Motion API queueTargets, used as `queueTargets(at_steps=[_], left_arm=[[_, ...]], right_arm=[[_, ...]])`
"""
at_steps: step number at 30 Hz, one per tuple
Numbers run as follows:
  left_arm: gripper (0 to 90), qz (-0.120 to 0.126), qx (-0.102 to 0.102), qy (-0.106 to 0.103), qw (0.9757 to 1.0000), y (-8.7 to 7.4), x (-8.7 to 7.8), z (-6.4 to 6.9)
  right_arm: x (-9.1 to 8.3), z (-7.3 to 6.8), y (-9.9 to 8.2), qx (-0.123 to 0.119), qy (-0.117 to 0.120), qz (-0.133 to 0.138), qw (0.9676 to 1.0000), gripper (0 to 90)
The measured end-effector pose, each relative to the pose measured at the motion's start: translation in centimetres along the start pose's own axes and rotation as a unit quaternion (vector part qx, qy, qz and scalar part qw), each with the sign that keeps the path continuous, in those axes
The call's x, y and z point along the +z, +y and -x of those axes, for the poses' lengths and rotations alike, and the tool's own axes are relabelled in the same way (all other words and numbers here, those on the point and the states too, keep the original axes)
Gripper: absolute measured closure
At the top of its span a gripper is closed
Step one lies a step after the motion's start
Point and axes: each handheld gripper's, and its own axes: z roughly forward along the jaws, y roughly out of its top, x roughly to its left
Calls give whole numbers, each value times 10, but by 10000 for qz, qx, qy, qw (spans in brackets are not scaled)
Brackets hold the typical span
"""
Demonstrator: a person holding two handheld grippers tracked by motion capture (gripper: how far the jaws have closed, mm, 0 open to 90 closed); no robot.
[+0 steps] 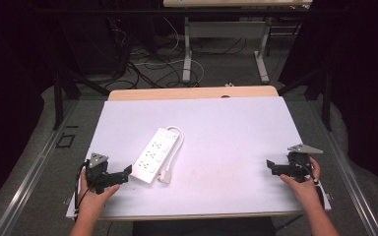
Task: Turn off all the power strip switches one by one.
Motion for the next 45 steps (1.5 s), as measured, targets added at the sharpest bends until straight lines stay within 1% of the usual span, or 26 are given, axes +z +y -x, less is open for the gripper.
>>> queueTargets(at_steps=[1,2,3,4,6,8,9,12,14,17,20,22,23,24,26,27,28,34,35,36,37,38,39,42,43,45], left_arm=[[2,54,13,29,10000,-1,1,1],[2,-5,62,35,10000,0,0,1],[2,-18,57,34,10000,0,0,2],[2,15,99,46,9999,0,-1,2],[3,38,64,37,10000,2,-3,4],[5,84,58,27,9999,5,-6,5],[6,134,50,14,9999,6,-7,7],[8,162,54,-49,9998,10,-10,10],[10,194,100,-51,9997,13,-12,12],[25,231,127,-99,9996,19,-15,16],[30,197,183,-172,9995,26,-17,21],[46,209,256,-156,9993,31,-17,26],[55,202,252,-194,9993,33,-17,27],[59,228,233,-229,9992,36,-17,29],[64,266,216,-278,9990,41,-16,33],[67,281,236,-275,9989,44,-16,34],[70,294,218,-284,9989,47,-15,36],[94,317,356,-318,9984,63,-11,48],[100,334,411,-303,9981,65,-11,49],[106,334,411,-313,9981,67,-10,50],[113,349,413,-324,9980,69,-9,51],[125,368,367,-336,9981,71,-8,53],[137,363,375,-336,9981,73,-8,53],[149,319,412,-367,9980,79,-5,55],[157,352,421,-377,9978,80,-3,56],[162,337,493,-385,9975,83,-1,57]], right_arm=[[-2,-3,0,45,40,28,10000,0],[-5,-7,0,81,42,60,9999,0],[-7,-10,0,113,101,84,9998,0],[-9,-12,0,68,145,122,9998,0],[-12,-17,0,-5,181,153,9997,0],[-13,-21,0,11,271,181,9995,0],[-14,-23,0,31,268,170,9995,0],[-16,-28,0,-42,277,200,9994,0],[-17,-30,0,-132,279,235,9992,0],[-19,-32,0,-127,279,321,9990,6],[-20,-33,0,-123,279,348,9989,6],[-20,-33,1,-104,295,348,9989,6],[-20,-34,1,-82,290,346,9989,6],[-19,-35,1,-86,244,410,9988,6],[-20,-35,2,-115,281,367,9989,6],[-20,-35,2,-96,252,421,9987,6],[-20,-35,2,-130,304,392,9987,6],[-18,-35,1,-156,314,351,9988,6],[-18,-35,1,-151,290,352,9988,6],[-20,-35,1,-169,299,229,9991,6],[-19,-35,1,-150,292,303,9990,6],[-18,-35,1,-137,286,373,9988,6],[-18,-35,1,-140,321,355,9988,6],[-18,-35,1,-130,319,337,9988,6],[-18,-35,0,-96,307,328,9989,6],[-17,-35,0,-113,302,331,9989,6]])
